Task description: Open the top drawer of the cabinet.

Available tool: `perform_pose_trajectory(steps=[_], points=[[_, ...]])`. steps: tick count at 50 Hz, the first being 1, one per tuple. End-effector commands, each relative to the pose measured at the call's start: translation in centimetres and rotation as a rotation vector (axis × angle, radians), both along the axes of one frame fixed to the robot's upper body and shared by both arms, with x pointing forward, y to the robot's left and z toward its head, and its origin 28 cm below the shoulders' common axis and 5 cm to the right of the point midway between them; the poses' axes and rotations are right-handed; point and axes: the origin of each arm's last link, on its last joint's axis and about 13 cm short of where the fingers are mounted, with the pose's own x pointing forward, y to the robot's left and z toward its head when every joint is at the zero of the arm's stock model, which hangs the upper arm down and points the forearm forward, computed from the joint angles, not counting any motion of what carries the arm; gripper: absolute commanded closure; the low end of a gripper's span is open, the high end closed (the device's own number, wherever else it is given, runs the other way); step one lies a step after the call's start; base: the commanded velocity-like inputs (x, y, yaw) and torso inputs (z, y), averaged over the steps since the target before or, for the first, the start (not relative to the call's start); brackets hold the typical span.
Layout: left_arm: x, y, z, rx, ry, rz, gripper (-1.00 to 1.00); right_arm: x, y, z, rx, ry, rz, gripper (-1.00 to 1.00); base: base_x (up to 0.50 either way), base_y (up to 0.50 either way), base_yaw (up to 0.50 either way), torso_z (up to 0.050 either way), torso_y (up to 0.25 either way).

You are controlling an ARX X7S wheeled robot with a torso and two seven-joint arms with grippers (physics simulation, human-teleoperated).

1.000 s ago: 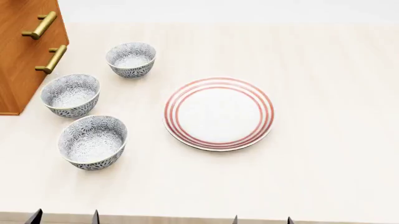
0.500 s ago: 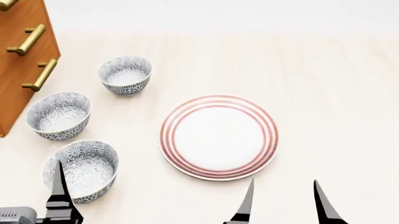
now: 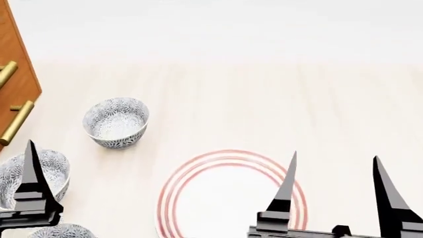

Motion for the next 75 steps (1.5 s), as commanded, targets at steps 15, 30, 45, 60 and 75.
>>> perform_pose_trajectory(steps=[15, 30, 45, 60, 75], points=[[-0.2, 0.2, 0.5, 0.005, -0.014, 0.003, -1.0, -0.6, -0.2, 0.6, -0.017, -0.042, 0.016, -1.0, 0.5, 0.0, 0.0, 0.0, 0.001], [-0.3, 0.4, 1.8, 0.166, -0.079, 0.024, -1.0, -0.5, -0.3, 0.4, -0.042, -0.037, -0.025, -1.0, 0.37, 0.0, 0.0, 0.0, 0.0], [3.3, 2.8, 7.7, 0.594, -0.107, 0.183, -1.0, -0.8, -0.4, 0.0, -0.055, -0.019, 0.009, -1.0, 0.0, 0.0, 0.0, 0.0, 0.0], [7.0, 4.6, 8.9, 1.222, 0.136, 0.355, -1.0, -0.9, 0.1, -0.1, -0.104, -0.02, 0.036, -1.0, 0.0, 0.0, 0.0, 0.0, 0.0], [8.4, 4.2, 8.6, 1.286, 0.446, 0.211, -1.0, -1.1, 0.1, -0.4, -0.144, -0.022, 0.044, -1.0, 0.0, 0.0, 0.0, 0.0, 0.0]])
